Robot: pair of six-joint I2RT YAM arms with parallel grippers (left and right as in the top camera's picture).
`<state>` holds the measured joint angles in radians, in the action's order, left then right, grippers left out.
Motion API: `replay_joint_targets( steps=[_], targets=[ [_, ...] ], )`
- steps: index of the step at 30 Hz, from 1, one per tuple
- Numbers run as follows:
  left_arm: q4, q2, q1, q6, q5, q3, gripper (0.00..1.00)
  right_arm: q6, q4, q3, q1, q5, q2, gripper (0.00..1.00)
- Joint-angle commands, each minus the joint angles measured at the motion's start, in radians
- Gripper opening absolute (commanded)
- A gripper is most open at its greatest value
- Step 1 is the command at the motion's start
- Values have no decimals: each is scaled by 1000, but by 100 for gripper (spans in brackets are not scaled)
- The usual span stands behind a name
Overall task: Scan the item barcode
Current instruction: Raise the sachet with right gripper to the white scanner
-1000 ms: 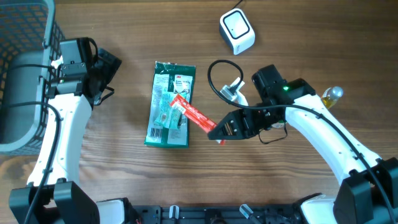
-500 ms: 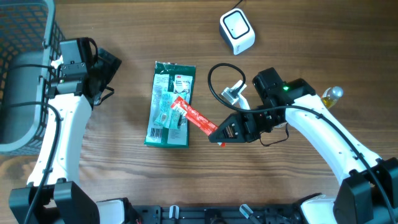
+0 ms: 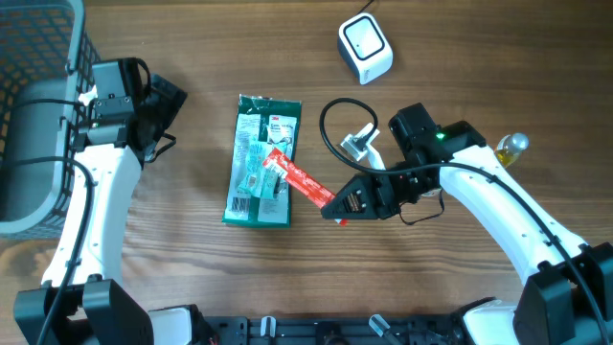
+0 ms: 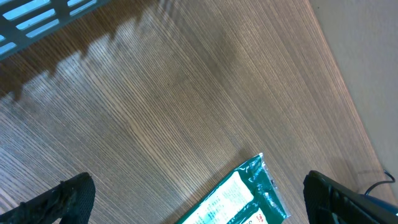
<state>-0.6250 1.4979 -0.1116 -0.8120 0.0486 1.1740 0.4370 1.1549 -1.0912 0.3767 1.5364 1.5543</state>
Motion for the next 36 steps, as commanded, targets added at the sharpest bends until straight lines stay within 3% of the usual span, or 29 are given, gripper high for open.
replay_joint_targets(
  steps=[1,8,12,13,15,20,23,28,36],
  targets=[
    [3,-11,-5,23,16,8,100,31,-16,-6,0,2,7,4],
    [3,-11,-5,23,16,8,100,-18,-148,-6,0,-103,7,4],
    [3,-11,-5,23,16,8,100,-306,-325,-6,0,-370,7,4],
    [3,-11,-5,23,16,8,100,-455,-390,-6,0,-551,7,4],
    [3,-11,-5,23,16,8,100,-613,-458,-6,0,-800,7,4],
    [3,-11,-5,23,16,8,100,-807,-564,-34,-2,-1052,7,4],
    [3,-11,-5,23,16,8,100,-775,-415,-211,-1,-1191,10,4],
    [3,-11,-5,23,16,8,100,-632,-74,-665,-1,-1478,89,4],
    [3,-11,-5,23,16,8,100,-235,-182,-728,-1,-1679,270,4]
  ],
)
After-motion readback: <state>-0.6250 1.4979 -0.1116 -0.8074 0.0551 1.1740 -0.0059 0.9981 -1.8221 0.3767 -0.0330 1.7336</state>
